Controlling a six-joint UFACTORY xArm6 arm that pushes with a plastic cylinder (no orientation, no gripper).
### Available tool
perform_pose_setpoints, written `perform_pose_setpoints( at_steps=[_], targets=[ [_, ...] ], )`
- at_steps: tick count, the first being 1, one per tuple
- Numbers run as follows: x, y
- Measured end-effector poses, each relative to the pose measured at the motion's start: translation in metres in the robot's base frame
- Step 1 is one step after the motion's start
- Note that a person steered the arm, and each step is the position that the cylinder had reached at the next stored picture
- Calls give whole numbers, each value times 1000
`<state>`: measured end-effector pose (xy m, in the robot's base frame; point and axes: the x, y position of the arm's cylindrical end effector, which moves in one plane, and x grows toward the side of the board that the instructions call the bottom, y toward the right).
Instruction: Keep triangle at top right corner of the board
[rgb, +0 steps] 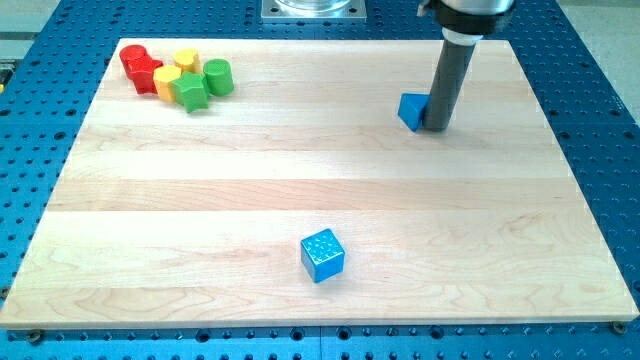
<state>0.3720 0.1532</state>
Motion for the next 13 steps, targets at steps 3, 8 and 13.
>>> perform_pose_setpoints(
  at_steps=[3, 8, 13],
  targets=[
    [-34, -14],
    [-84, -60],
    [-150, 36]
  ],
)
